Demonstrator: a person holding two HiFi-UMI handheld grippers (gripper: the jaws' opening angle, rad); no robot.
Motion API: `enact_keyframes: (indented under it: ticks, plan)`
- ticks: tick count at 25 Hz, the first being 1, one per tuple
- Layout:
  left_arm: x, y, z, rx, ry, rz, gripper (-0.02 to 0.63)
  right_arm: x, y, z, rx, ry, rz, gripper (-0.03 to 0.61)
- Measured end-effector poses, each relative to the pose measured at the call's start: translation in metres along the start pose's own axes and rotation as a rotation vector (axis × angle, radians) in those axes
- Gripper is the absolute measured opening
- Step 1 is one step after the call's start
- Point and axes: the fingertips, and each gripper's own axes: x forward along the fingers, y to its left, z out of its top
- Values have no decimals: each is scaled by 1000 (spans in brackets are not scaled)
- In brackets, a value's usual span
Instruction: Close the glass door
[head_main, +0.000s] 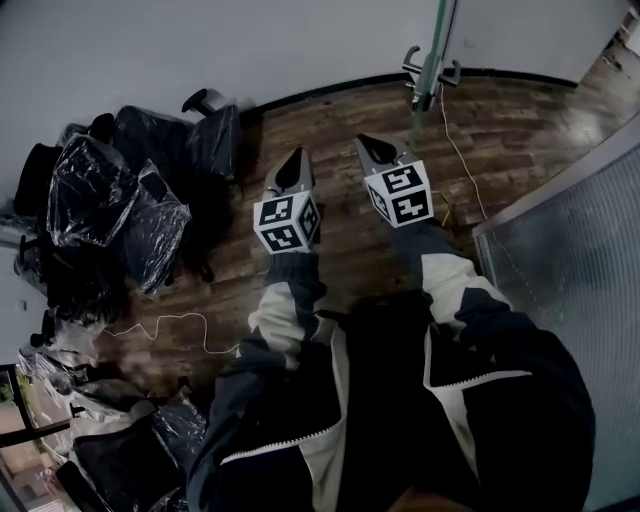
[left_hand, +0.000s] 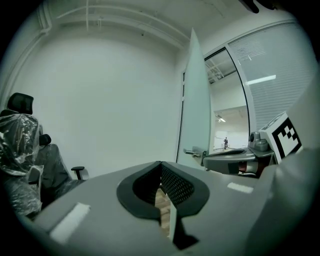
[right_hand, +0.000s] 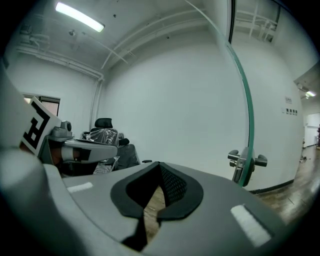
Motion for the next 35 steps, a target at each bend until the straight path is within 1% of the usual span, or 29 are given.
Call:
enact_keyframes:
  ticks: [4, 7, 10, 13, 16, 18, 23, 28, 32, 35]
  plan:
    - [34, 19, 1, -4, 7, 9, 0, 34, -17, 5, 0, -4, 3, 5]
    - [59, 34, 5, -3, -5, -6, 0, 60, -27, 7, -2, -6, -11, 5]
    - [88, 55, 11, -1, -13, -42, 0, 91, -36, 12, 1, -5, -44, 5]
    - [117, 82, 27, 8, -28, -74, 0, 127, -46, 26, 2, -8, -83, 5]
    - [142, 109, 42, 60, -33, -119, 0, 162, -46, 44, 6, -13, -118, 5]
    - [158, 129, 47, 75, -24, -151, 0, 187, -42, 56, 13, -20, -137, 5]
    - [198, 183, 62, 64, -32, -185, 0, 248, -49, 70, 23, -11, -178, 5]
    - [241, 233, 63, 11, -17, -188, 0, 306, -66, 76, 24, 32, -198, 5]
    - [263, 248, 57, -16, -7, -183, 0, 333, -76, 74, 15, 51, -192, 5]
    - [292, 251, 57, -19, 6, -179, 0, 358, -100, 76, 16, 61, -186, 5]
